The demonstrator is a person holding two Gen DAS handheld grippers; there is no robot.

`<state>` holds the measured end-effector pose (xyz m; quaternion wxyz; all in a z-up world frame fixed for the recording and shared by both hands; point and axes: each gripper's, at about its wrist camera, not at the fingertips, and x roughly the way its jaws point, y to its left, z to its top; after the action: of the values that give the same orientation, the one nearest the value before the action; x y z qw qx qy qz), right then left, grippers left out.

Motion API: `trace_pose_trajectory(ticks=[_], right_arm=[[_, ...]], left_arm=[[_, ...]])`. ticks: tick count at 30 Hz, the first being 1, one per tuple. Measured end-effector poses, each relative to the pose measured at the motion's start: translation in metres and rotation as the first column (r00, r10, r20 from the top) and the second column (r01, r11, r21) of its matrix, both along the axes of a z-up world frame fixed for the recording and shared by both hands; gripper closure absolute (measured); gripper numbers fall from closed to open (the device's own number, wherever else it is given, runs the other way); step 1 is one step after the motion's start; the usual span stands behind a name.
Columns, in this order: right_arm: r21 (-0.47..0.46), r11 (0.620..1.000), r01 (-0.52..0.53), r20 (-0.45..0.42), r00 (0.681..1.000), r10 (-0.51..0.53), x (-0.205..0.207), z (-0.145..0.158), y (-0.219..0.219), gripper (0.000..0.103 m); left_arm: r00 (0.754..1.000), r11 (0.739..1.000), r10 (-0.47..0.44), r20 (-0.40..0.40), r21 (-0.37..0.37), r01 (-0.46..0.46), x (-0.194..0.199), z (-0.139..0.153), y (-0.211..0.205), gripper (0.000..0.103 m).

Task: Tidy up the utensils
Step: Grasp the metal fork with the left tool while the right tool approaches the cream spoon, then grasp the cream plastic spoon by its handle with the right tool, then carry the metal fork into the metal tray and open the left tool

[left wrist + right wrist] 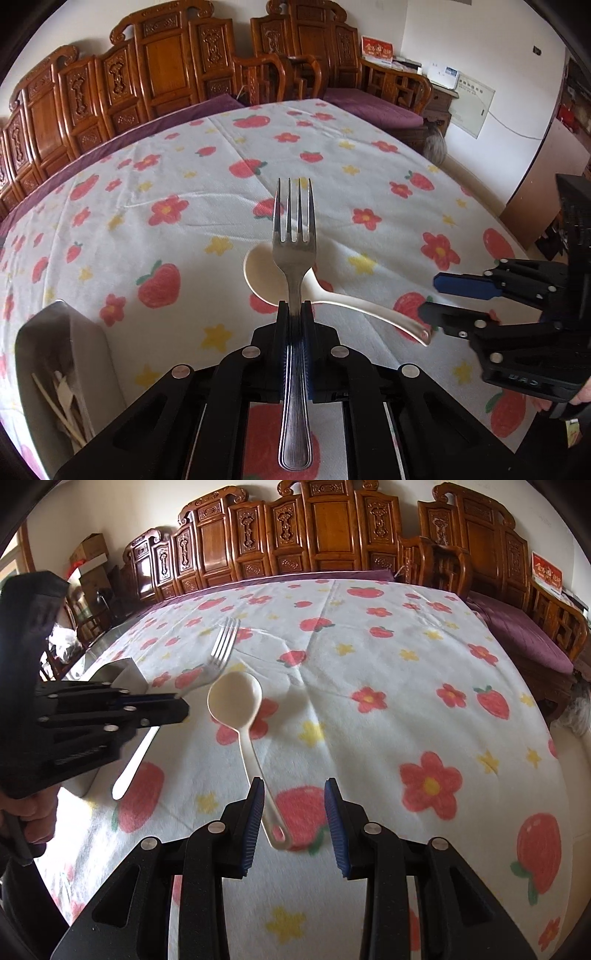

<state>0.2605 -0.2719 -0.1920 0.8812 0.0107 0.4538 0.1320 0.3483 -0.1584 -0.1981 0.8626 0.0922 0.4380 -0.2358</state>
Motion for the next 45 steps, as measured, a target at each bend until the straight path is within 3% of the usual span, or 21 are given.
trace_pose_trajectory(ticks=[12,23,26,28,45], right_arm=[[0.018,0.999,-0.046,-0.031,0.998,0.046,0.049,-0.009,0.035,0.067],[-0.060,0.995,-0.082,-0.081,0.994,0.077,0.056,-0.027,0.057,0.067],[-0.078,0.995,-0.067,-0.089,0.994,0.060,0.055,-0.027,0.054,0.089],[-0.086,0.994,-0.062,-0.094,0.994,0.054,0.053,-0.026,0.052,0.094],[-0.069,0.991,-0.111,0.014,0.994,0.112,0.012,0.047,0.069,0.098]], left_arm=[[0.998,0.999,0.032,0.047,-0.013,-0.032,-0.010,0.029,0.024,0.097],[0.997,0.998,0.056,0.061,-0.011,-0.056,-0.017,0.039,0.046,0.097],[0.996,0.998,0.063,0.065,-0.010,-0.062,-0.019,0.043,0.049,0.097],[0.995,0.998,0.067,0.070,-0.007,-0.067,-0.021,0.046,0.051,0.097],[0.982,0.988,0.155,0.108,0.001,-0.156,-0.041,0.080,0.097,0.097]])
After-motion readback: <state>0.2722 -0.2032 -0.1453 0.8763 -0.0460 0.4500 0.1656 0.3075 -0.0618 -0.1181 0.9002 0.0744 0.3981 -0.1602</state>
